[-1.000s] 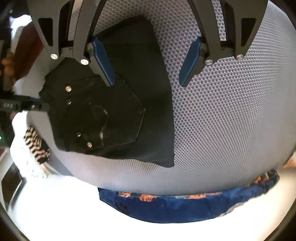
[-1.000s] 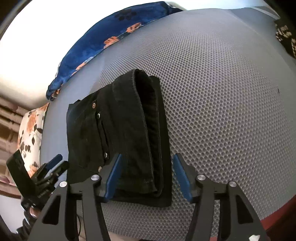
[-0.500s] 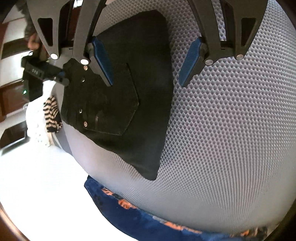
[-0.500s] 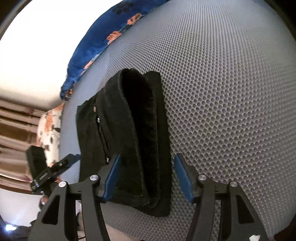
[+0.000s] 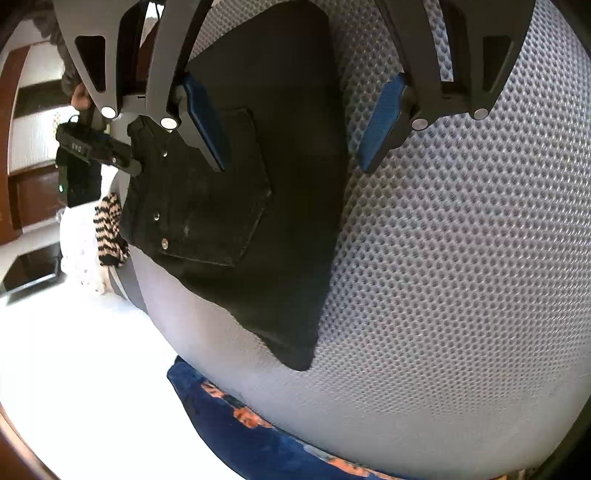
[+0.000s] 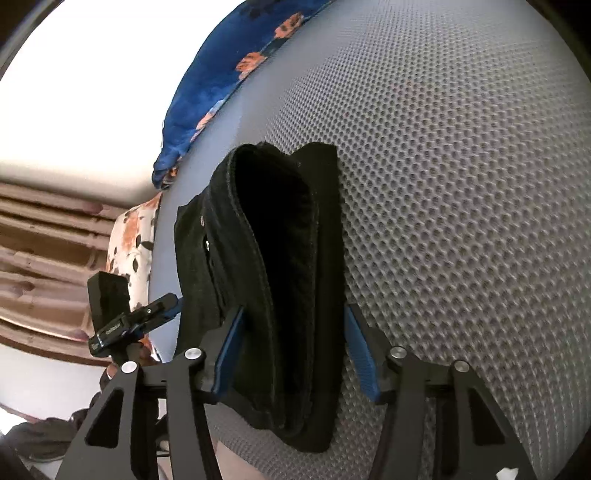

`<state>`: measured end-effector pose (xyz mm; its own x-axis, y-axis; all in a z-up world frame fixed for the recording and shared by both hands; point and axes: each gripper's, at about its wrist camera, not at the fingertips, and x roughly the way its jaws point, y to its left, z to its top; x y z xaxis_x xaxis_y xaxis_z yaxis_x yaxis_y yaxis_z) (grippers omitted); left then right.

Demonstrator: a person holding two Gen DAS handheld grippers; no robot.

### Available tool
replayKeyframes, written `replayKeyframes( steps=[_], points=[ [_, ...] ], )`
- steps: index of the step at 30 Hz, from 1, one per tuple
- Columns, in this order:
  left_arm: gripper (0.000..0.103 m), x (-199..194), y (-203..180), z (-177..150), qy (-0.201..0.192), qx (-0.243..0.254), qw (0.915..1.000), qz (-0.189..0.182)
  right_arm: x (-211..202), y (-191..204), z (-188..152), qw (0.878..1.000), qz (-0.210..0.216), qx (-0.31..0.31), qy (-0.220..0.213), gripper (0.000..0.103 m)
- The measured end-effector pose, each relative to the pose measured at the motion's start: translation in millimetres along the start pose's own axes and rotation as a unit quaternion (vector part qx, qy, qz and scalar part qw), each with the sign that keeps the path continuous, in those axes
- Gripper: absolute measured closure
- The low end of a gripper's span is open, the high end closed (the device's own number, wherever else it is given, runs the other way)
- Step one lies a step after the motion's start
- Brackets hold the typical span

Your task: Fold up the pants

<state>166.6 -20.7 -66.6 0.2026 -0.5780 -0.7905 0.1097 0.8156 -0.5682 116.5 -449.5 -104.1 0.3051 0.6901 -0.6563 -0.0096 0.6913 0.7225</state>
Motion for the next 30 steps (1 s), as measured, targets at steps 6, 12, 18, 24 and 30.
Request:
replayKeyframes(
  steps=[6, 12, 18, 24, 30],
  points=[
    [0.036, 12.3, -12.0, 7.3, 0.000, 0.024, 0.9997, -0.001, 8.1, 1.1, 6.0, 0.999, 0.026, -0.020, 0.023, 0.062],
    [0.036, 31.7, -31.0, 21.2, -0.005, 0.048, 0.9988, 0.000, 18.6, -3.7, 12.1, 0.997, 0.073, -0.006, 0.026, 0.066],
    [0.046, 45.6, -57.9, 18.5, -0.019, 0.081, 0.9948, 0.059, 18.5, 5.7, 10.8, 0.999, 0.048, -0.006, 0.003, 0.070],
    [0.070, 49.0, -70.2, 13.1, -0.038, 0.092, 0.9899, 0.101, 18.2, 32.0, 3.2, 0.999, -0.020, -0.014, -0.026, 0.073],
    [0.082, 40.2, -72.4, 10.5, -0.041, 0.115, 0.9840, 0.129, 23.1, 59.0, 3.9, 0.998, -0.048, -0.014, -0.033, 0.076]
  ],
)
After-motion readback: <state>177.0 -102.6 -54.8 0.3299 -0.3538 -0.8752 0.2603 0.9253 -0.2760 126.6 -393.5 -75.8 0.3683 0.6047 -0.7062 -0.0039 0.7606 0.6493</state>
